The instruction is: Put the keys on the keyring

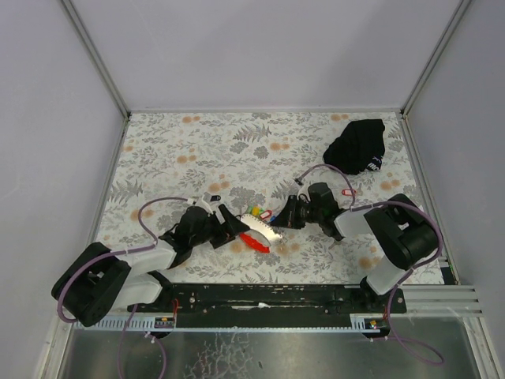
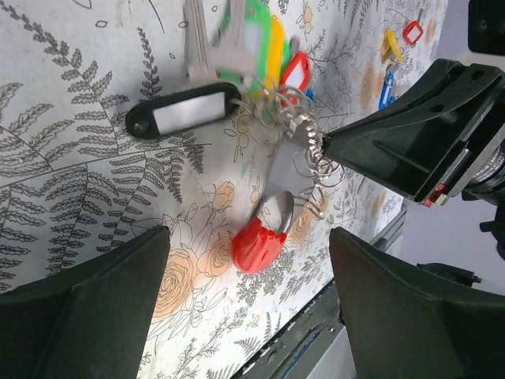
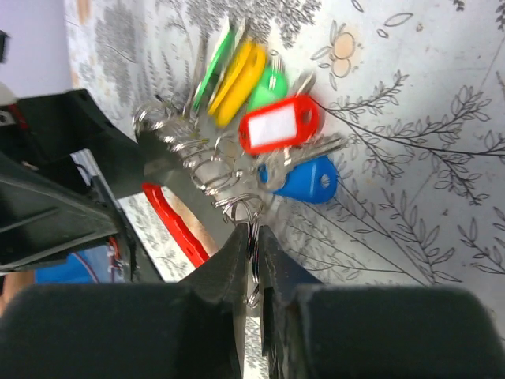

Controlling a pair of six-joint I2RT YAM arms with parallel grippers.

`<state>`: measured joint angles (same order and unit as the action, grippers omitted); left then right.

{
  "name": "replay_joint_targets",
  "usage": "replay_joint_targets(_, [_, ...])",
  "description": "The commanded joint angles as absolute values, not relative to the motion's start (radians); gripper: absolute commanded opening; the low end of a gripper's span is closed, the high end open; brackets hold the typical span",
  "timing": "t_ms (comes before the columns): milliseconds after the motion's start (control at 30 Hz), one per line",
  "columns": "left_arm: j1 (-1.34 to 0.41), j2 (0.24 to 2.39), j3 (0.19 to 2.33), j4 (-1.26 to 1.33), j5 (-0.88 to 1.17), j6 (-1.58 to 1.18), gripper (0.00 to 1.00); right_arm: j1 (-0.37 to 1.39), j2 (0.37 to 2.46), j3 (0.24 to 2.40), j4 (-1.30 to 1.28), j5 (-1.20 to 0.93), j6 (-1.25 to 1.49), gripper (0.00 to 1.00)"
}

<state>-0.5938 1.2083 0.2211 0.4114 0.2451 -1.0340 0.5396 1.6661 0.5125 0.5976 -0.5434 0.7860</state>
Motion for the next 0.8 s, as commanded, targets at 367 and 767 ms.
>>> replay_joint_targets(367, [-0.612, 1.262, 0.114, 0.722, 0.251, -1.155, 0.71, 0.548, 1.649, 0.417, 0.979, -0.521, 1.075, 0.00])
replay_joint_targets(767, [-0.646, 1.464, 0.062, 1.157, 0.279, -1.181, 0.40, 0.548, 1.684, 0.389, 1.038, -0.533, 1.097, 0.00])
